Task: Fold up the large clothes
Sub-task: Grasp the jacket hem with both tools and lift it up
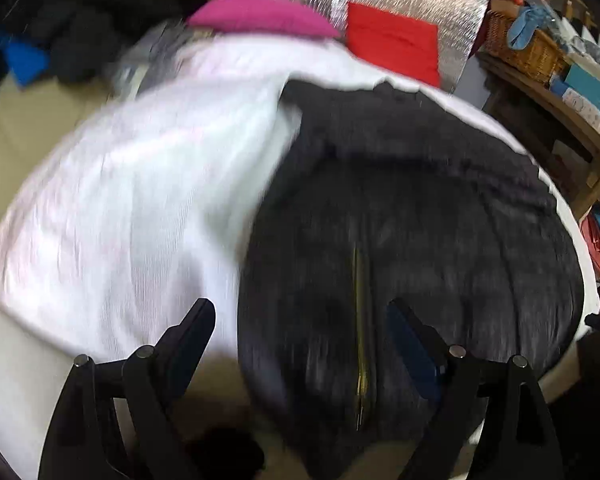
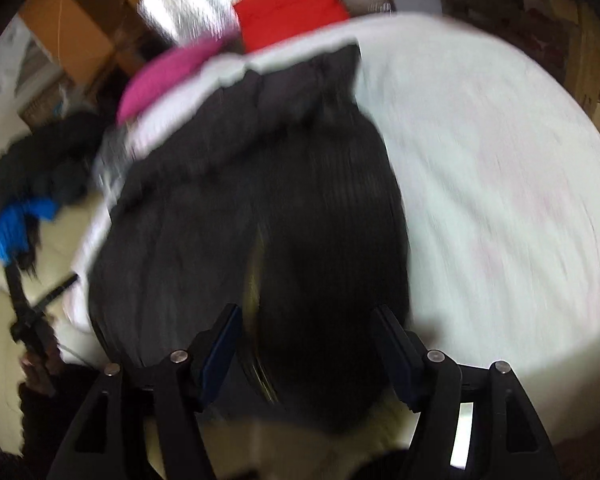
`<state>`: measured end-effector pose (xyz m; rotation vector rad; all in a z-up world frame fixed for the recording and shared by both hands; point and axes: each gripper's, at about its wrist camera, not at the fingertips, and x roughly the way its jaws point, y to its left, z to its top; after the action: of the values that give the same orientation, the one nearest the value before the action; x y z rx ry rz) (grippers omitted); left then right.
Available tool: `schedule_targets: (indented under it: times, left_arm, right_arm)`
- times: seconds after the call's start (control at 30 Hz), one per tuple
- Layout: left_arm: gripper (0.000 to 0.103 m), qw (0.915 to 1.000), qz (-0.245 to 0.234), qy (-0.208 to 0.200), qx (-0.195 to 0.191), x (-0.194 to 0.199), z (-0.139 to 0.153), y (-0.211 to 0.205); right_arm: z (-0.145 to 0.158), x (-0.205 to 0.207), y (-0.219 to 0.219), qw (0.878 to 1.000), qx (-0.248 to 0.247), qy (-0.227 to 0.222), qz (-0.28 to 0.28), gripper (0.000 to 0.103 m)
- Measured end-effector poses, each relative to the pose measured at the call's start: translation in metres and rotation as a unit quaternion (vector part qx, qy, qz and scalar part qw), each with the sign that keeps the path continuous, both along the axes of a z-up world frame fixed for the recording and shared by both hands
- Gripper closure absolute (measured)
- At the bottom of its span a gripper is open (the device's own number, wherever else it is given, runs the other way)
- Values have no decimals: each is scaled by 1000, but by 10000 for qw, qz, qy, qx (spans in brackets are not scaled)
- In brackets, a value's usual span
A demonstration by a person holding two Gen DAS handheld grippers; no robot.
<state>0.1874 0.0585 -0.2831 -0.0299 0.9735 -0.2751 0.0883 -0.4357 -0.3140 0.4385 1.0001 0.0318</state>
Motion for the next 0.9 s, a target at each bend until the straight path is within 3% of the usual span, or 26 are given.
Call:
schedule_targets:
  times: [0.1,0.2,0.27,0.4,0.53,0.63,0.7,0.9]
  left_arm:
    - [15,9974,196,621,-293,-13,-21,10]
    - [15,9854,442,1399,-864,-21,-44,22]
    - [15,9803,534,1653,-936,-23,-54,25]
    - [15,9766,476,1878,-933,-25,-63,22]
    - [15,9725,-109,2110,-982,-31,-75,-2]
    - [15,9779,-339,1978,-579,-37,-79,-17]
    - [17,9792,-380,1905,-582,-39,-78,-20]
    - [17,9801,-367,1845,-636,-51,-78,-17]
  right_arm:
    - [-25,-19,-1,9992,22,398,12,32]
    - [-44,-23,-3,9978,39,668,-33,32]
    - [-52,-23,-3,9972,8,748,16,32]
    - [-64,-17,-9,9958,13,920,28,32]
    - [-72,-8,-16,9959,131,891,21,32]
    - [-77,0,-18,9964,243,811,99,31]
    - [-77,3,-16,9967,373,697,158,31]
    - [-63,2,15,9930,360,248,1096,30]
